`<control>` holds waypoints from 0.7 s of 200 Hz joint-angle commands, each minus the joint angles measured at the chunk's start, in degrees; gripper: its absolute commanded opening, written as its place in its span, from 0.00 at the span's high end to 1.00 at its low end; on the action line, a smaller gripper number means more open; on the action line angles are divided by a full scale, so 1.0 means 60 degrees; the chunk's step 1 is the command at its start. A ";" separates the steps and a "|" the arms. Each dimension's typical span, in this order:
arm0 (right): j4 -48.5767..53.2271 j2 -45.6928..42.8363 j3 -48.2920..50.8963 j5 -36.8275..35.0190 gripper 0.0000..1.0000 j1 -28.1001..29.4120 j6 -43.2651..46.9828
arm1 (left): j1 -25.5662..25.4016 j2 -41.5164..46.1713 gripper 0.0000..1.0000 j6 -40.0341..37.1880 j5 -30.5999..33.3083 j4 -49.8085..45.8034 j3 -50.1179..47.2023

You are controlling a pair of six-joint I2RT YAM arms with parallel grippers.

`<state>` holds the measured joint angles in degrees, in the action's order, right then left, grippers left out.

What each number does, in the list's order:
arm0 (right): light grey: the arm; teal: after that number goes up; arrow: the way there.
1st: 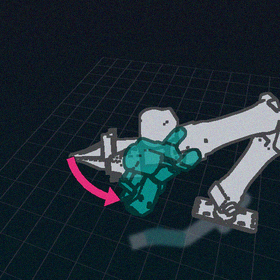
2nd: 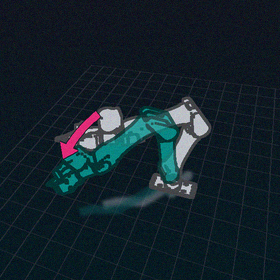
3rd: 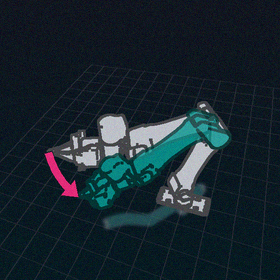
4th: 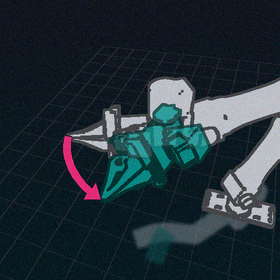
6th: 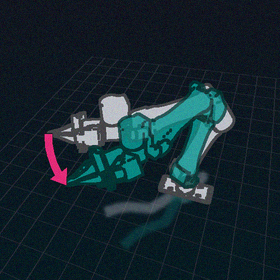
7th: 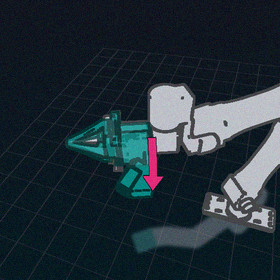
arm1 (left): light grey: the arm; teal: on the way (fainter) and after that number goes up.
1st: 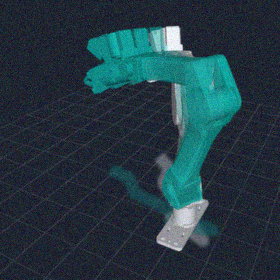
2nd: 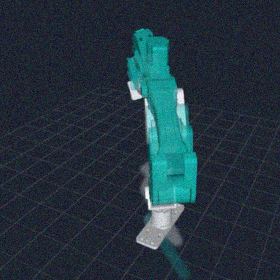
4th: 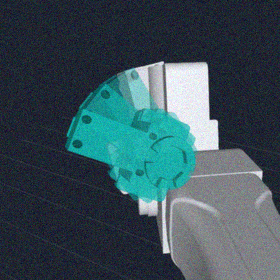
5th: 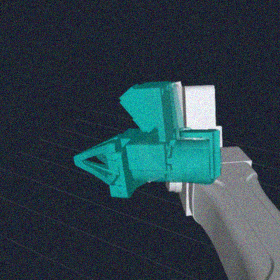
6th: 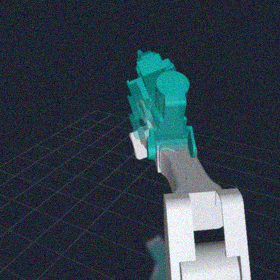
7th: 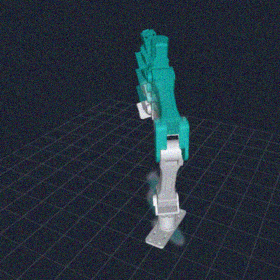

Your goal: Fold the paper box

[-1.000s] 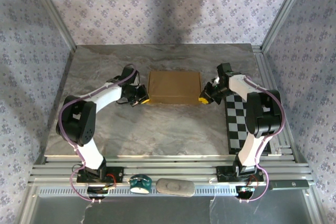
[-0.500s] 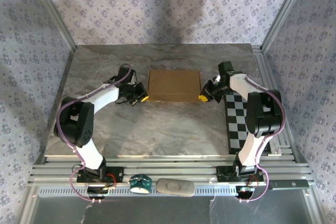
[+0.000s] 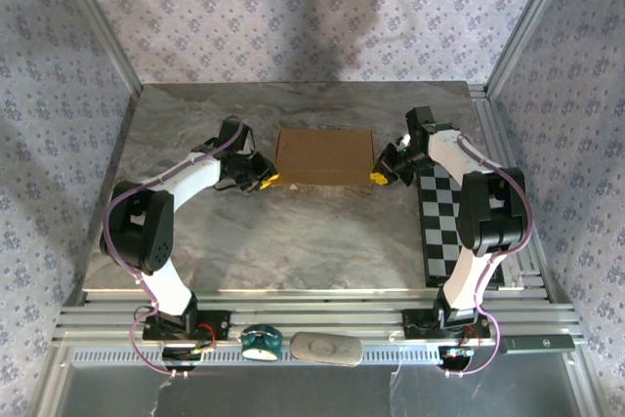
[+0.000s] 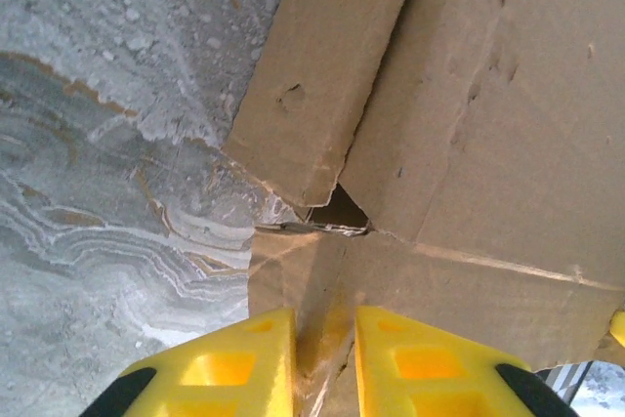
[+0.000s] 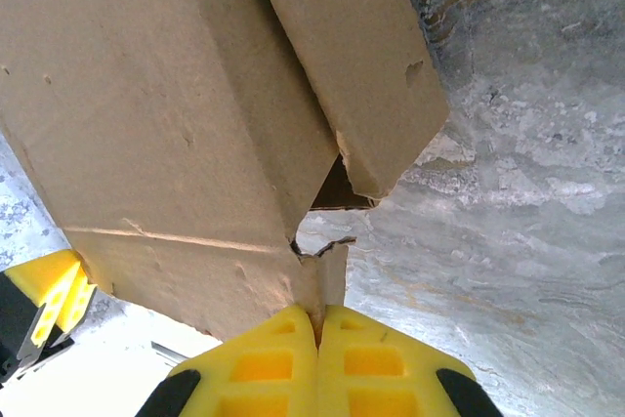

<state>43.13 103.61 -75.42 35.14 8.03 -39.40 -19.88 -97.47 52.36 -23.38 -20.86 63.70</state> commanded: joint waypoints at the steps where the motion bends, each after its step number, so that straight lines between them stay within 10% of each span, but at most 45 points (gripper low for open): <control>1: 0.0465 0.0188 -0.0306 -0.0241 1.00 0.0074 0.0302 | 0.0025 0.0178 0.74 -0.0128 -0.0132 -0.0244 0.0261; 140: 0.1457 0.0872 -0.1088 -0.1986 0.94 0.0387 0.1598 | -0.0144 -0.0556 0.77 -0.0787 0.0234 -0.0548 0.0457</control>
<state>48.53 107.18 -79.68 26.52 9.65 -32.10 -20.34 -99.63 48.93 -22.28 -23.42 64.45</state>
